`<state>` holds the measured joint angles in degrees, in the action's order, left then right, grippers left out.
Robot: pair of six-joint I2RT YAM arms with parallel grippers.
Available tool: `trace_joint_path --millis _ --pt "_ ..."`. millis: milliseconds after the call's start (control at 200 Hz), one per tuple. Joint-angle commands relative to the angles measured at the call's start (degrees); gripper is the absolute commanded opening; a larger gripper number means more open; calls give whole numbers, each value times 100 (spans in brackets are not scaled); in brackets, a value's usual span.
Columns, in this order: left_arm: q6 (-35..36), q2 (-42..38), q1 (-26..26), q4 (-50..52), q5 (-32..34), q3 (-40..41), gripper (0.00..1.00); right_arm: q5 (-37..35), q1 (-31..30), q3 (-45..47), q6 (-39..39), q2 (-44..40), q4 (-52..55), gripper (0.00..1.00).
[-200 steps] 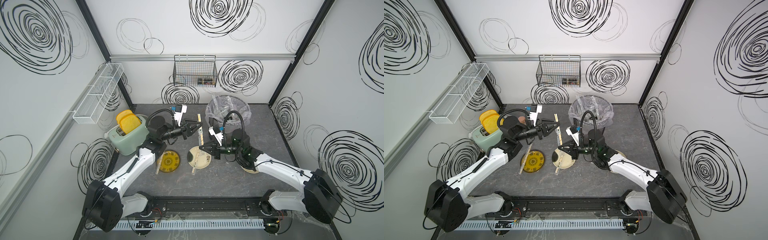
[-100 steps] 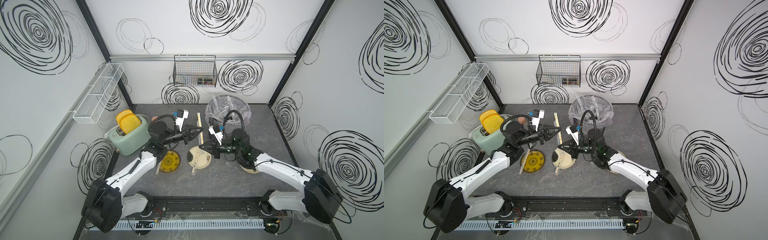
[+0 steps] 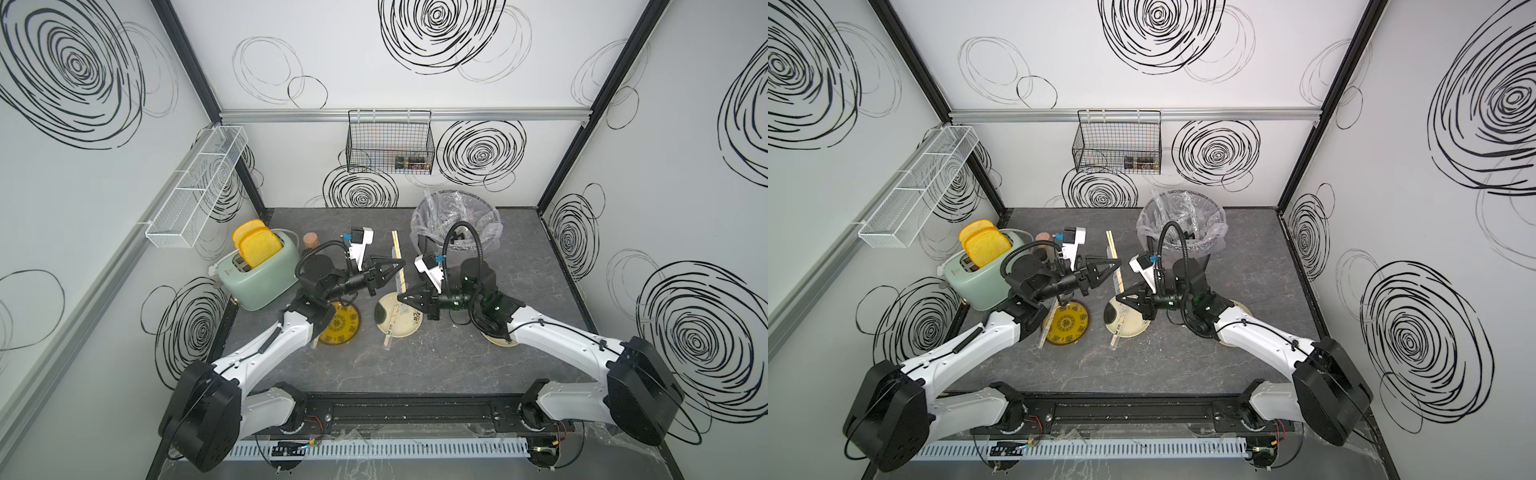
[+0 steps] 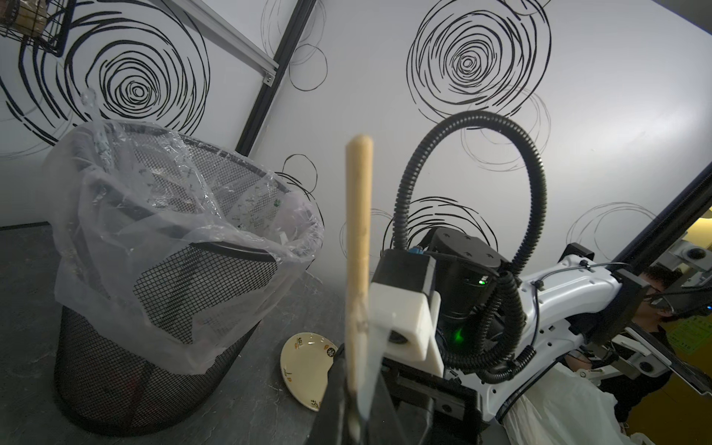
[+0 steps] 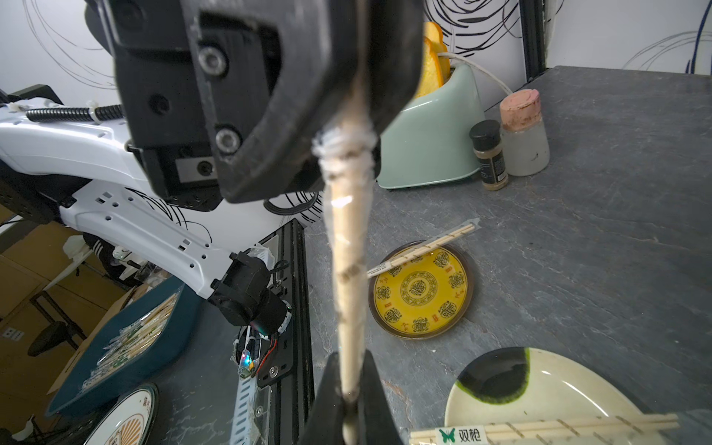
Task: Remove the packaging of disposable chopsticks
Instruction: Remove the packet bag from the disposable chopsticks.
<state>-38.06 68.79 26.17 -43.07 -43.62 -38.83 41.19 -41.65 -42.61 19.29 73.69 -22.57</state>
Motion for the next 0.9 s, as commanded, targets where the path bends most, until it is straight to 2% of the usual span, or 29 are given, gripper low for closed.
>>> trace_joint_path --millis 0,380,480,680,896 --pt "-122 -47 257 73 -215 274 11 -155 -10 -473 -48 -23 -538 0" --pt "-255 -112 545 -271 -11 751 13 -190 -10 -529 -44 -8 -554 0" --pt "-241 -161 564 -231 11 759 16 -183 -13 -510 -41 20 -568 0" --pt "-142 -388 292 111 -20 351 28 -124 -34 -398 -47 23 -573 0" --pt "72 -402 -95 562 -256 -314 52 -120 -74 -291 -64 -17 -573 0"
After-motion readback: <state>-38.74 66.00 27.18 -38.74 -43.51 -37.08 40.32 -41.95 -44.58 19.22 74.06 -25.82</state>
